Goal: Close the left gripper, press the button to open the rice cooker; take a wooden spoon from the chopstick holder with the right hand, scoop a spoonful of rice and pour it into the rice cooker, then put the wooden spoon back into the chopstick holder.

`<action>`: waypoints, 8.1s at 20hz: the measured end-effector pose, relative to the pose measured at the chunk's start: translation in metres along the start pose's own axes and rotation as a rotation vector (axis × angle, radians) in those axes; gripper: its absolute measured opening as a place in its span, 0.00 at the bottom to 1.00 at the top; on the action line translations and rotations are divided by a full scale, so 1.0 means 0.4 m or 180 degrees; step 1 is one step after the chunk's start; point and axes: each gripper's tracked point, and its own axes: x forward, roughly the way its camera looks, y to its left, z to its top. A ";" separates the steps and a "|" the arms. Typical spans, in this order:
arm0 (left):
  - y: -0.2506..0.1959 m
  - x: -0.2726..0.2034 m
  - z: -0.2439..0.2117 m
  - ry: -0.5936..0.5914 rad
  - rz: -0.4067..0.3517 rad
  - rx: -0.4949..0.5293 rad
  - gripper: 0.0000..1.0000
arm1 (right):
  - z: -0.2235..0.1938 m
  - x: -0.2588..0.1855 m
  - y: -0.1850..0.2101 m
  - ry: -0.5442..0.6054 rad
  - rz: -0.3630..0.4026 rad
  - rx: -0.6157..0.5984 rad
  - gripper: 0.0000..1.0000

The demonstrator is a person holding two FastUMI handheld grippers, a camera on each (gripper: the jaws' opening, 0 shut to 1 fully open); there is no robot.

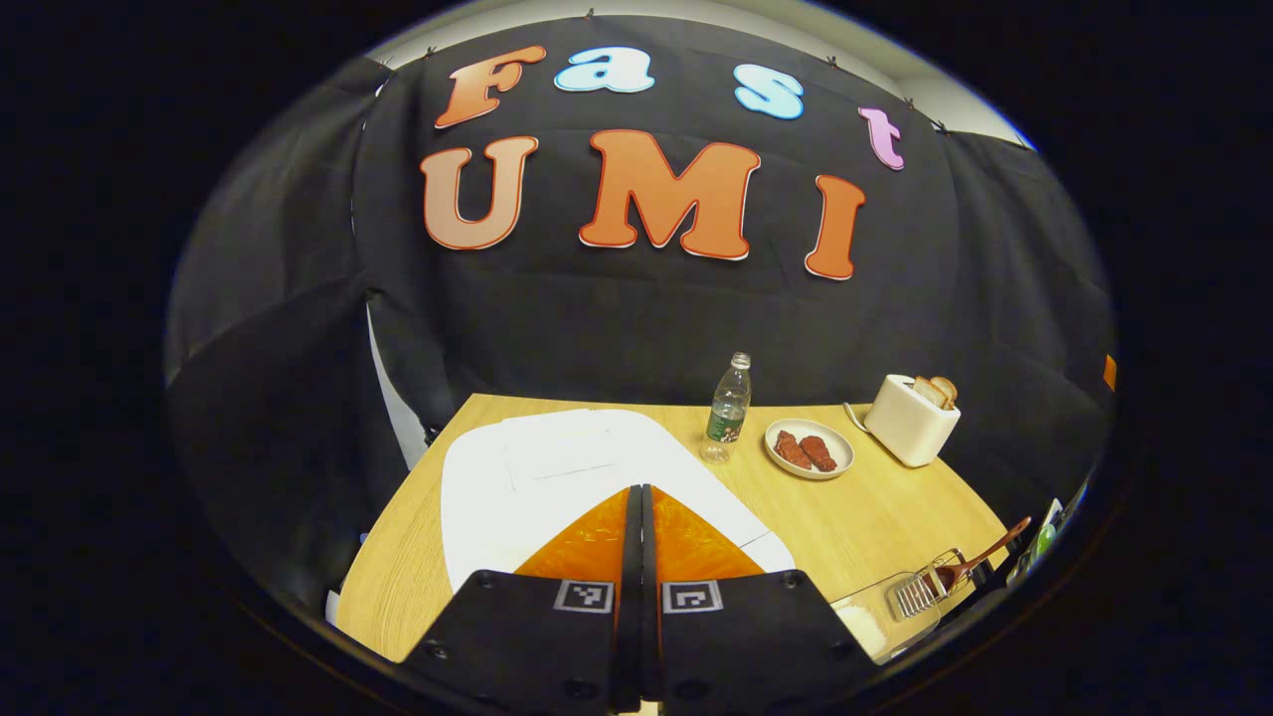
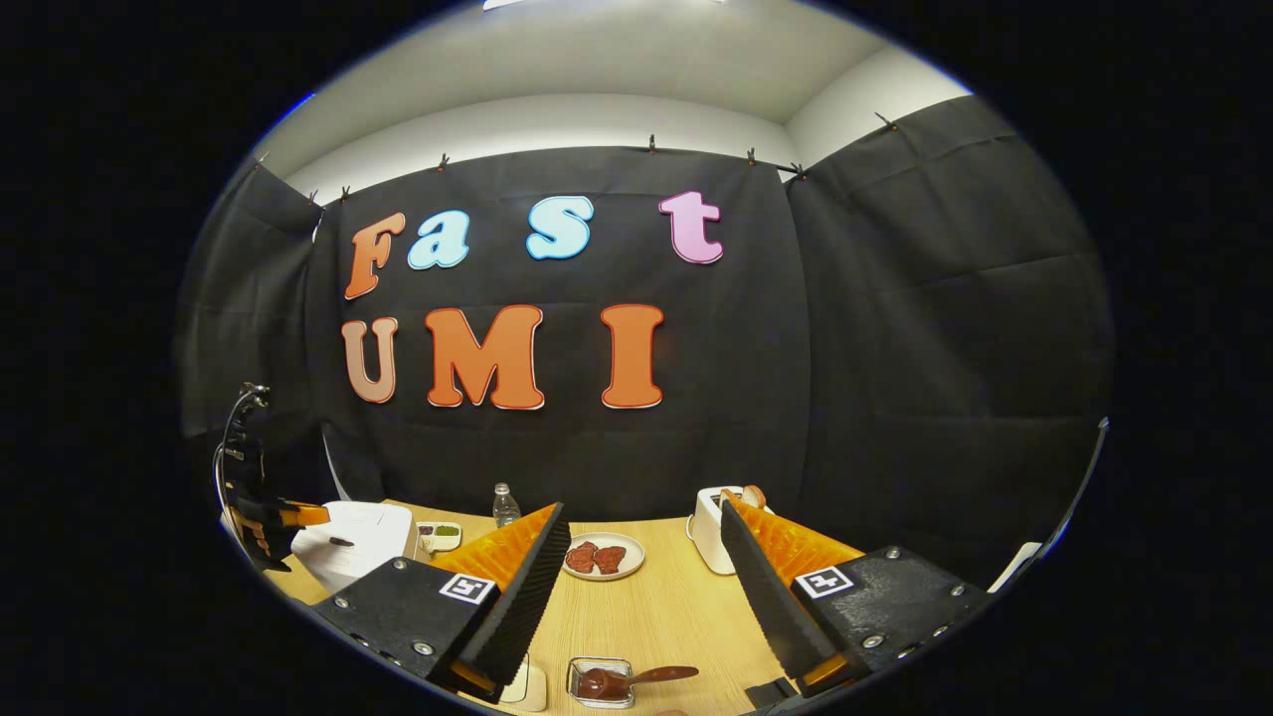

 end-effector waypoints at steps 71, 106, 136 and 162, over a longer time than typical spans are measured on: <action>0.374 -0.425 0.109 -0.1417 0.0932 -0.0142 1.00 | -0.556 0.033 0.038 0.0878 0.0146 0.1586 0.29; 0.426 -0.376 0.155 -0.1368 0.0749 -0.0012 1.00 | -0.564 0.032 0.531 0.0586 0.0502 0.0031 0.10; 0.410 -0.372 0.146 -0.1281 0.0722 -0.0058 0.99 | -0.638 0.070 0.495 0.1143 0.0143 0.3711 0.10; 0.381 -0.381 0.148 -0.1249 0.0780 -0.0060 1.00 | -0.273 0.159 0.377 0.0640 0.0279 0.4055 0.10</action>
